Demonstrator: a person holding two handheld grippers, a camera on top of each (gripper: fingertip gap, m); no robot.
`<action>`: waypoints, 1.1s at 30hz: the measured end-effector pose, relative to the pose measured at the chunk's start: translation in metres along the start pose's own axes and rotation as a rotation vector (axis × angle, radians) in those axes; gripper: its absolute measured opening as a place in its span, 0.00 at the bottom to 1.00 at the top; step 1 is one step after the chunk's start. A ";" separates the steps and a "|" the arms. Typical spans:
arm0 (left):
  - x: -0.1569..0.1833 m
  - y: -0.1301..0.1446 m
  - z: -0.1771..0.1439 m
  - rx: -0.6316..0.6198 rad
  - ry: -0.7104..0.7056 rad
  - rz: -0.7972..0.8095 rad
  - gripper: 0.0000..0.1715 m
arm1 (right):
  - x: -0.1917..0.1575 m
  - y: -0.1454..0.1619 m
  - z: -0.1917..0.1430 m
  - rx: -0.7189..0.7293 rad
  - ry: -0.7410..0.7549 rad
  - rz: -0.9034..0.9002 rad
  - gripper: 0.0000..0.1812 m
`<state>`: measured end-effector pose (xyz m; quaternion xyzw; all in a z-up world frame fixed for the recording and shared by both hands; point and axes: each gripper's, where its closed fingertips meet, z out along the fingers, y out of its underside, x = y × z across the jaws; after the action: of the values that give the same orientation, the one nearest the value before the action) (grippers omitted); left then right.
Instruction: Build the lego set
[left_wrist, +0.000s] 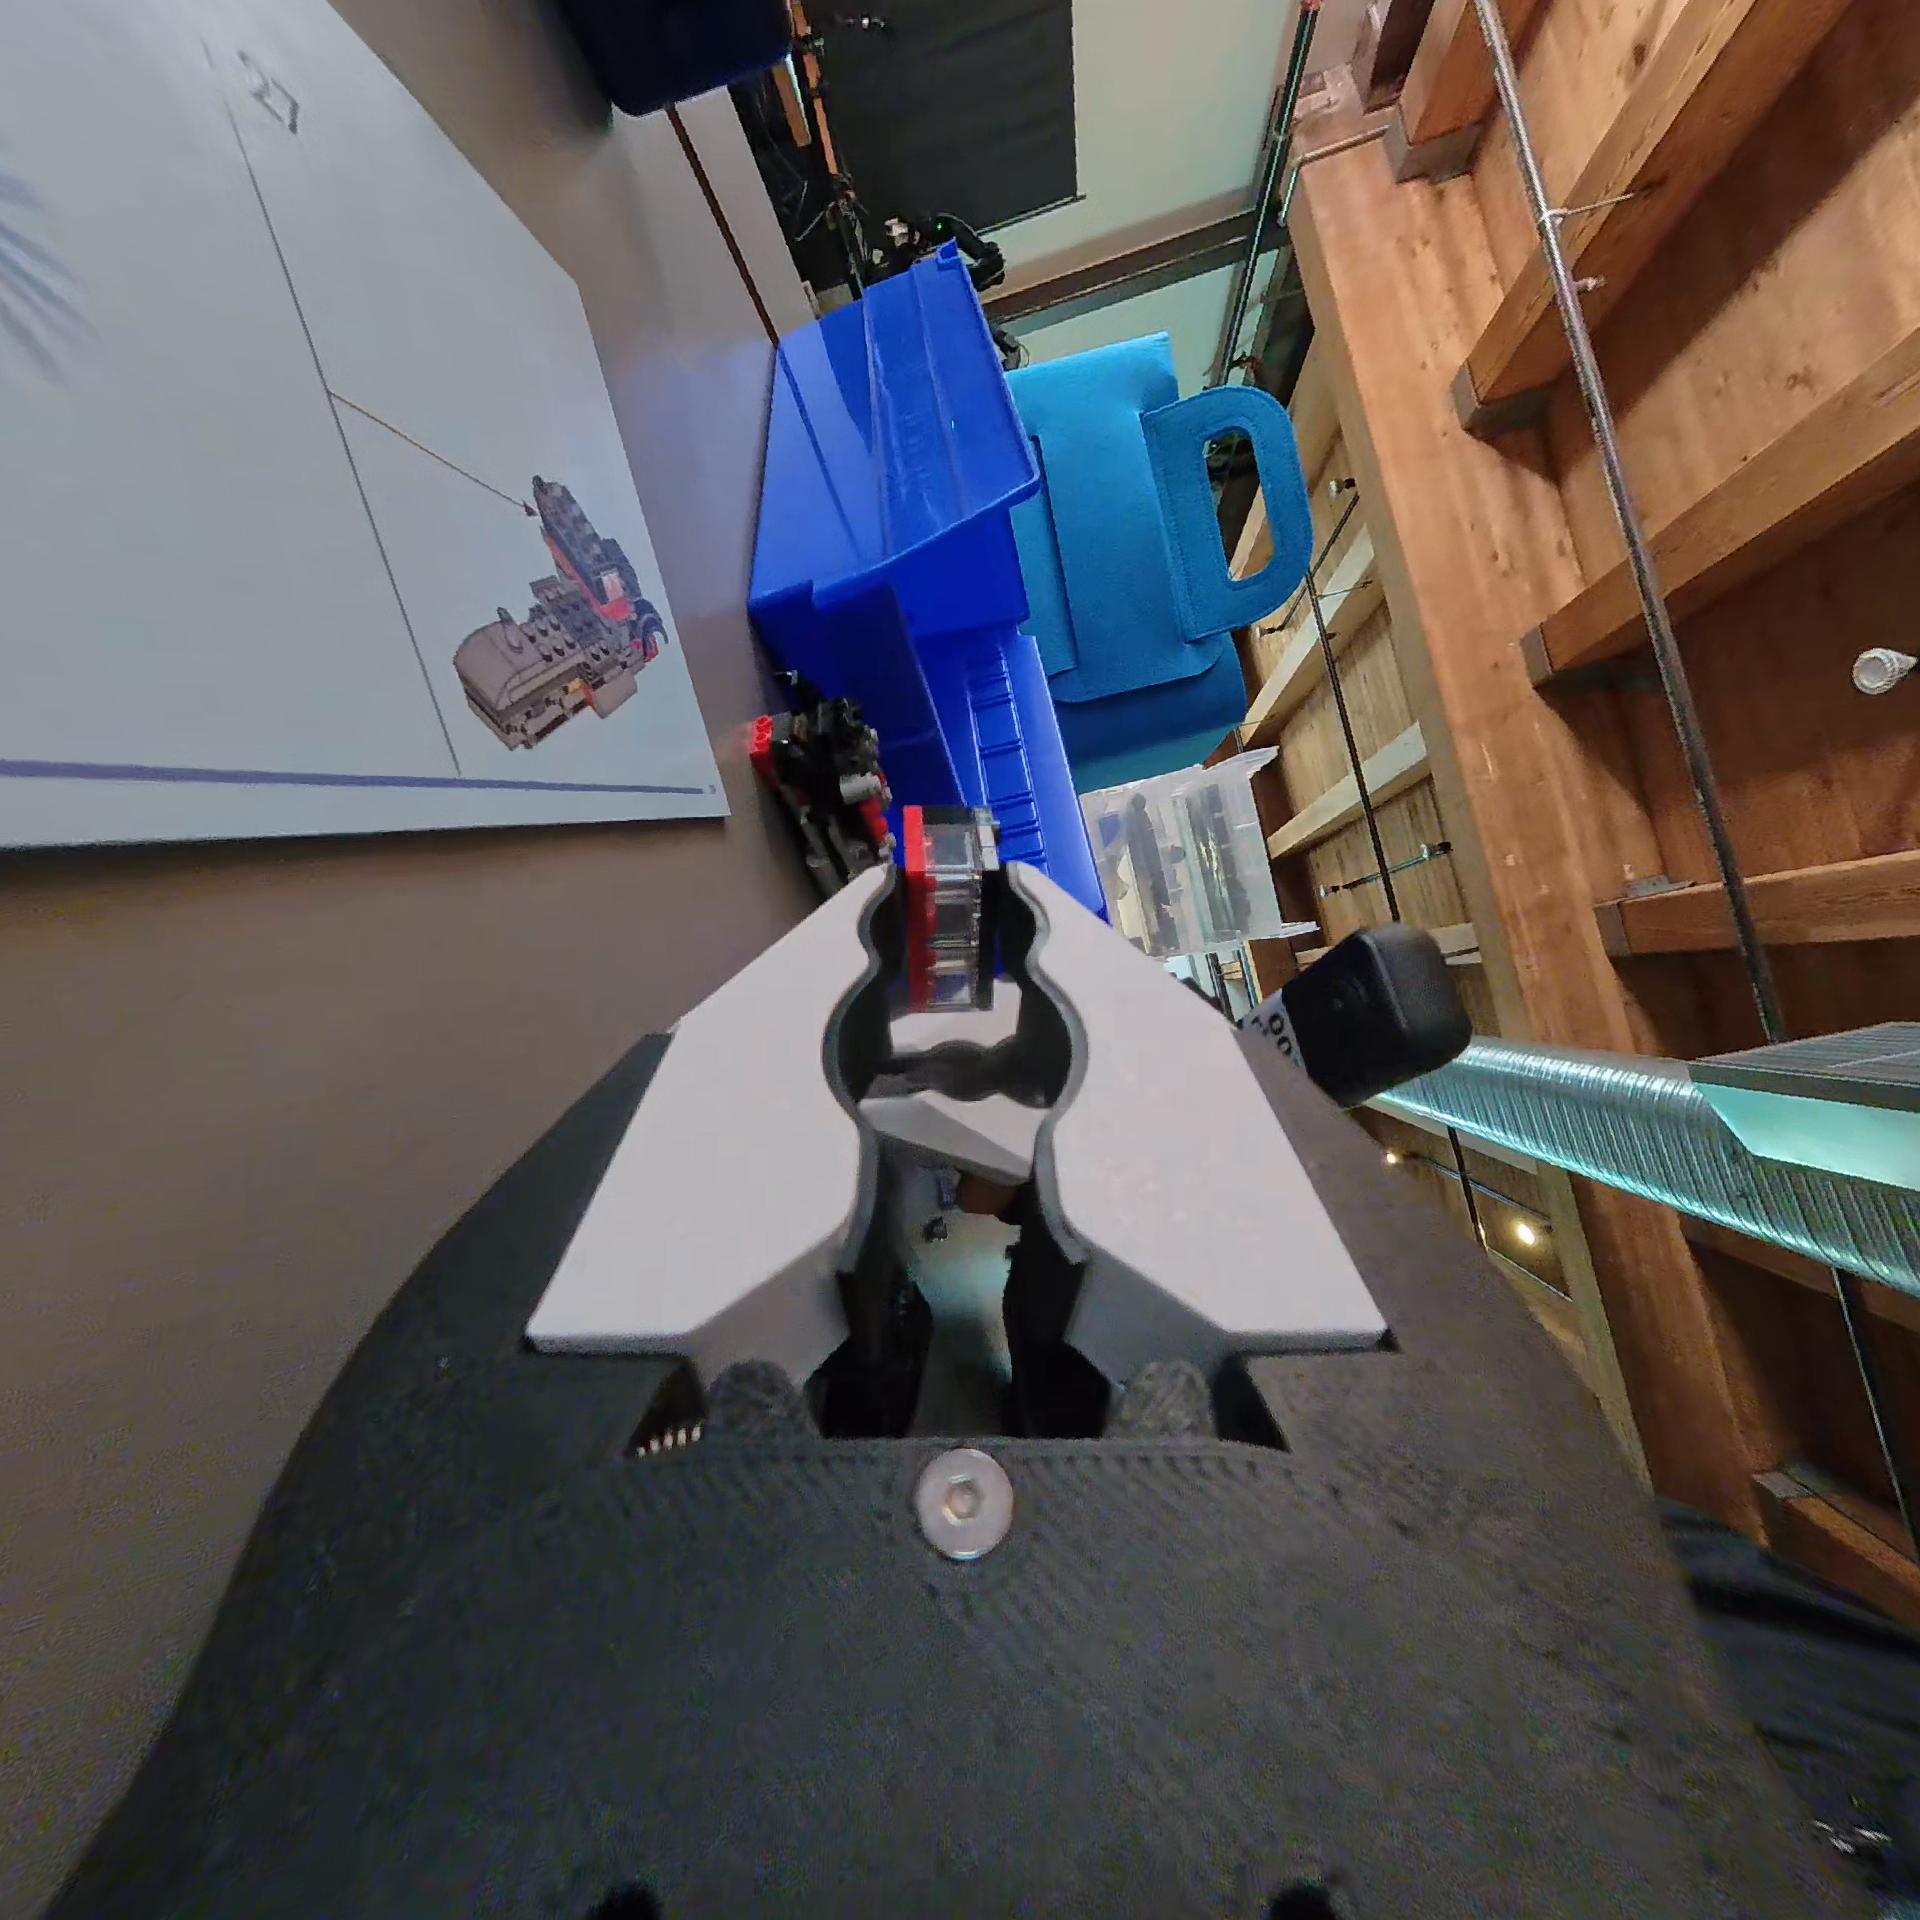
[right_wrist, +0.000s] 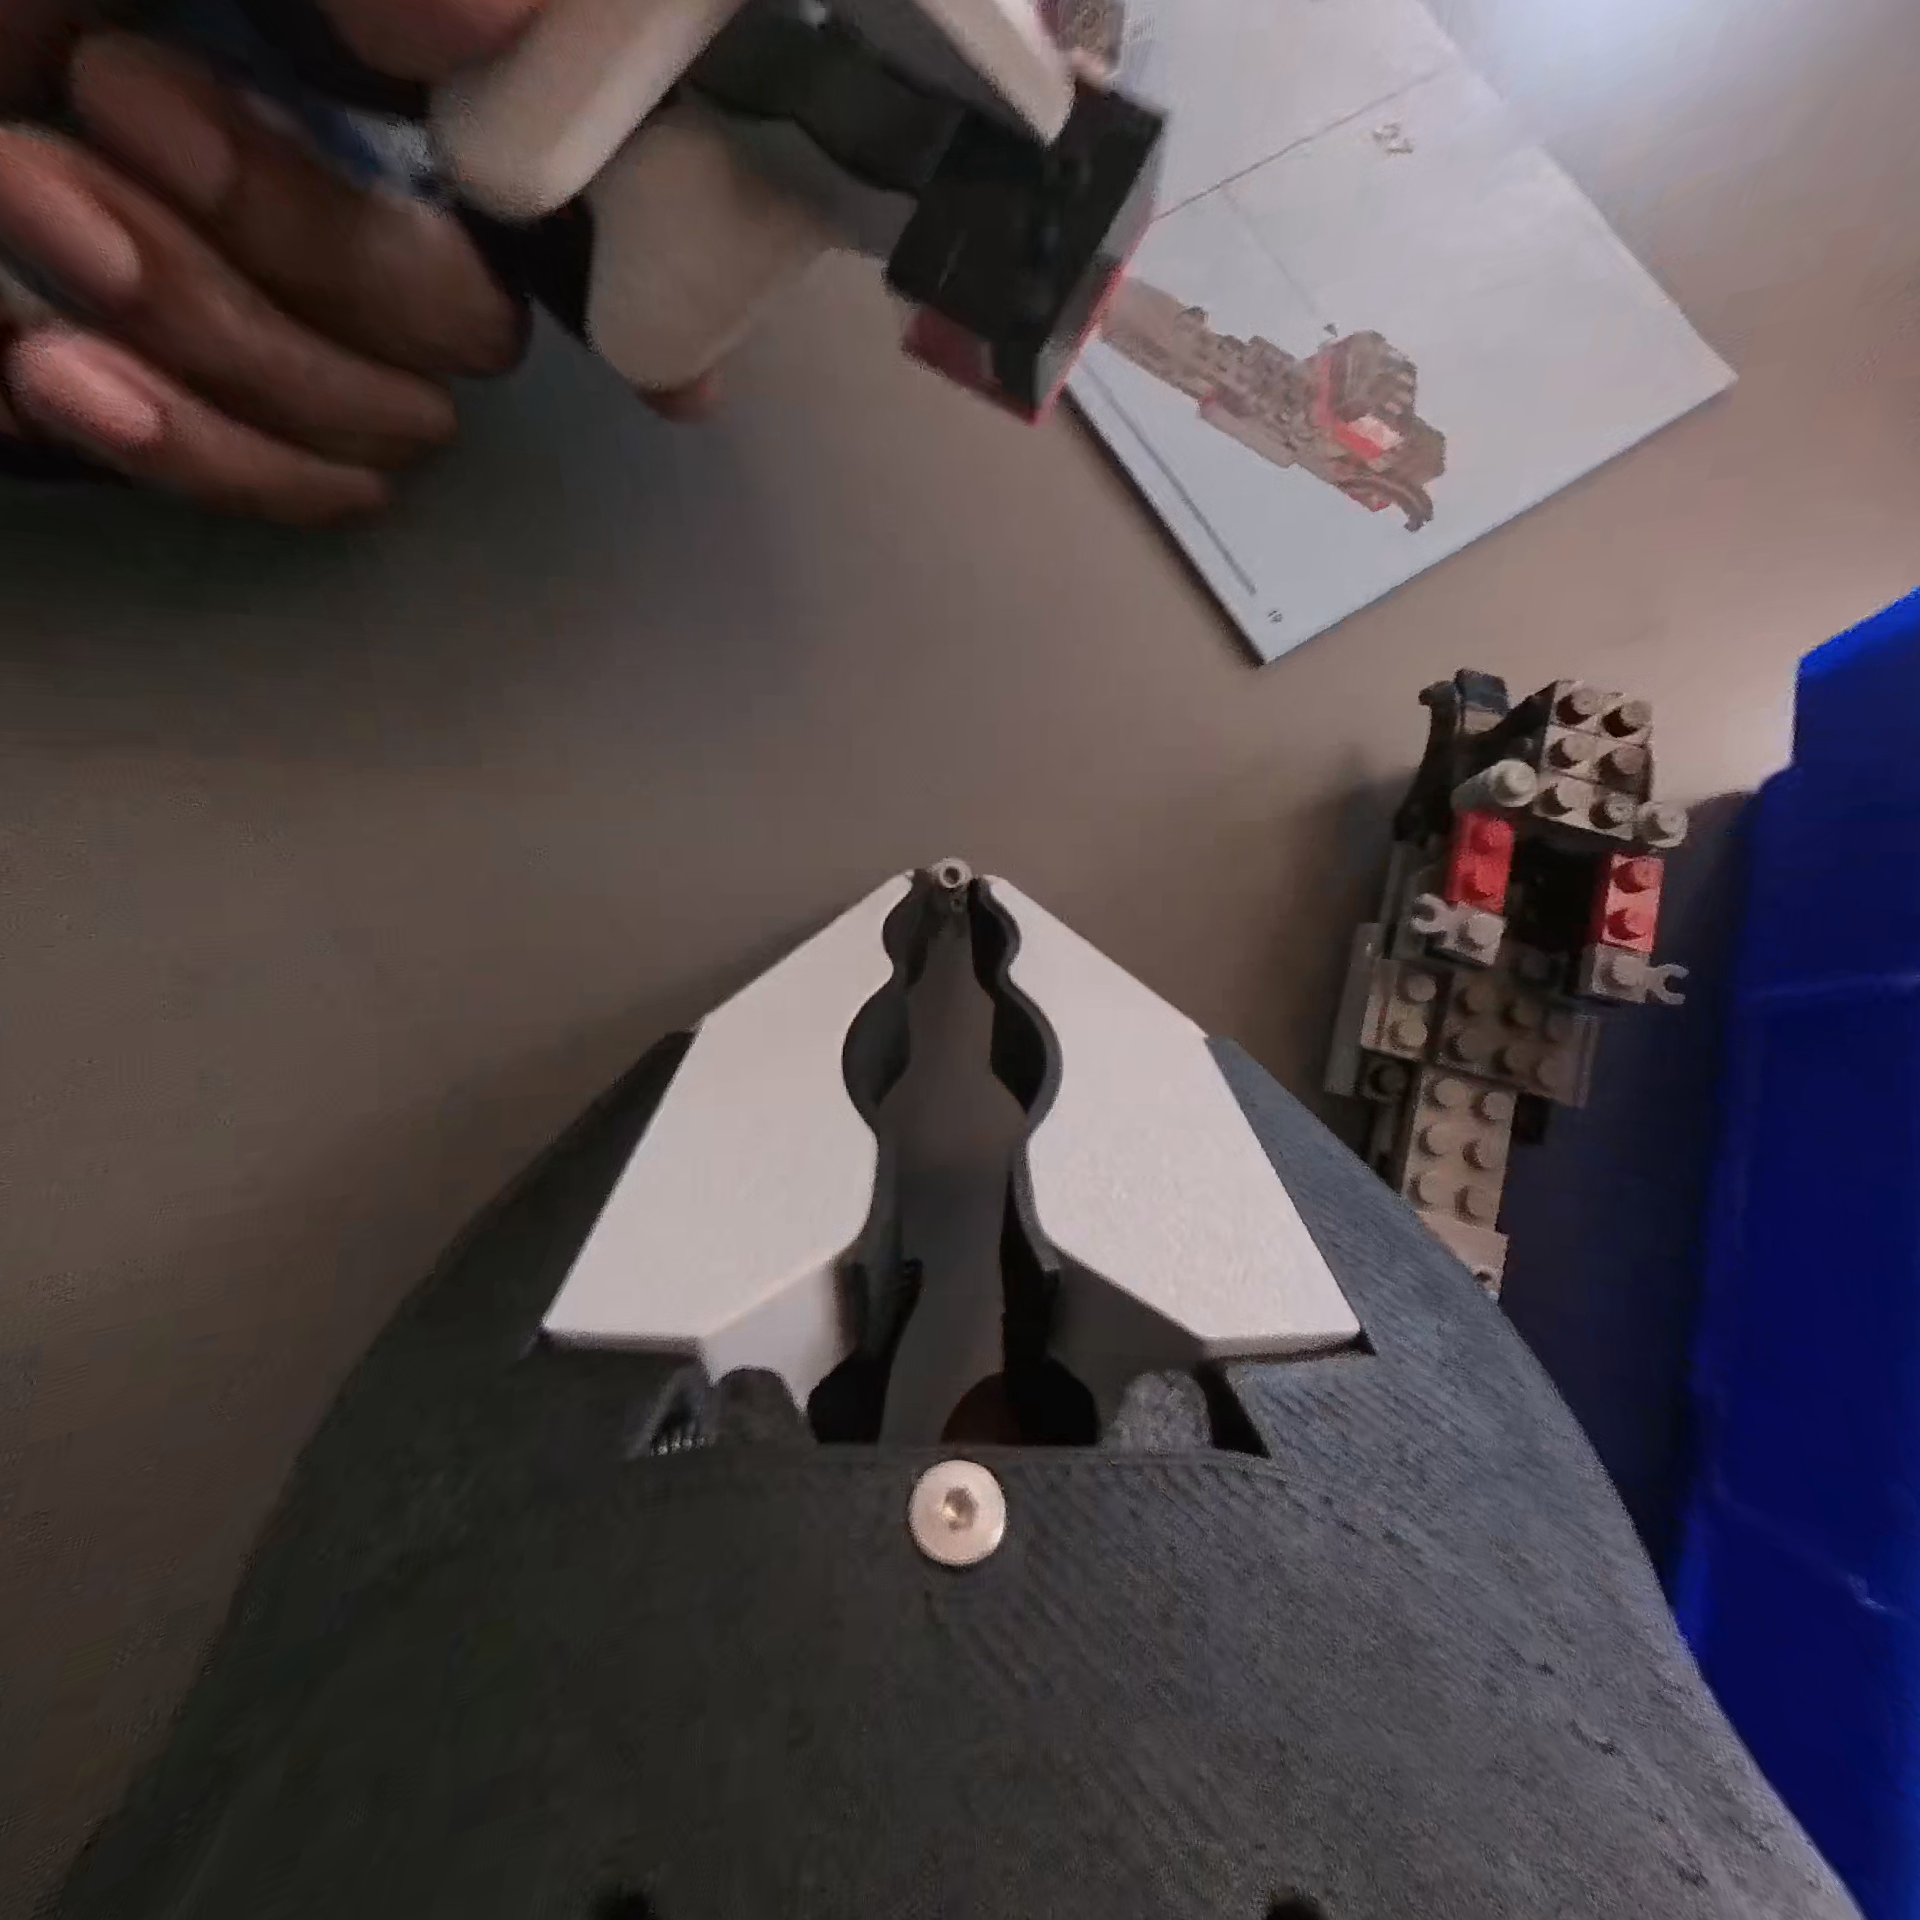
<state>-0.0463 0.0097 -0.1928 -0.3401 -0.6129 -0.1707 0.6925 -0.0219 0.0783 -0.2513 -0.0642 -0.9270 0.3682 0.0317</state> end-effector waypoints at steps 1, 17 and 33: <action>-0.001 0.000 -0.001 0.000 -0.004 -0.001 0.10 | 0.002 -0.005 0.001 0.018 0.005 0.040 0.05; -0.002 -0.004 -0.012 0.069 -0.013 -0.024 0.10 | -0.006 -0.031 0.029 0.037 0.081 0.267 0.14; -0.003 -0.006 -0.014 0.079 -0.021 -0.018 0.10 | -0.015 -0.025 0.027 0.008 0.027 0.159 0.12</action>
<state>-0.0405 -0.0047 -0.1945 -0.3087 -0.6294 -0.1487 0.6974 -0.0121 0.0398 -0.2542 -0.1426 -0.9170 0.3722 0.0153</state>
